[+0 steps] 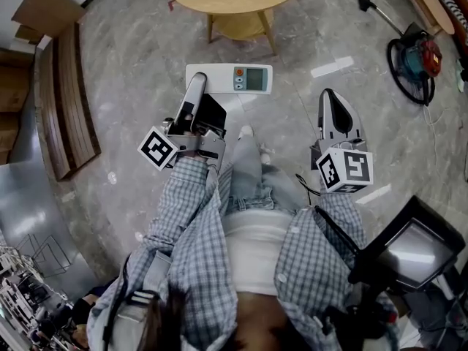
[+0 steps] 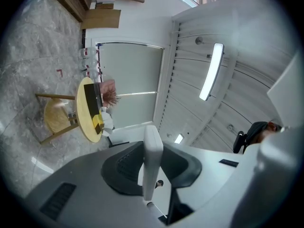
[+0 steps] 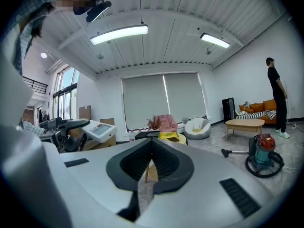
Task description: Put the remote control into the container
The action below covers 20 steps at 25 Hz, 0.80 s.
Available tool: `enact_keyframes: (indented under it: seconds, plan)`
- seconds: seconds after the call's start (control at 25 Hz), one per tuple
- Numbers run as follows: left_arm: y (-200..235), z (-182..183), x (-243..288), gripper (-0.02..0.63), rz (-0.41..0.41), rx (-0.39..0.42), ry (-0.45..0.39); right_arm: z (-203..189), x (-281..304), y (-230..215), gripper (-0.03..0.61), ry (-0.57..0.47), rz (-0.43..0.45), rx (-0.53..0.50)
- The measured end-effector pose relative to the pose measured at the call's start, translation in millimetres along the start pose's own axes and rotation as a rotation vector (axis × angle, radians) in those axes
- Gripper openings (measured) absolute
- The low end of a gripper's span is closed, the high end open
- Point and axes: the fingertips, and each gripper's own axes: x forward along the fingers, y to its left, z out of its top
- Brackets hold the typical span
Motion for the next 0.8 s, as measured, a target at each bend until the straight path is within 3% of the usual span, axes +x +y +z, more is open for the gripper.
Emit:
enact_keyframes:
  seconds: [0.8]
  plan:
    - [37.7, 22.7, 88.6, 0.1, -0.014, -0.051, 0.065, 21.2, 79.2, -15.5, 0.005, 0.014, -0.02, -0.107]
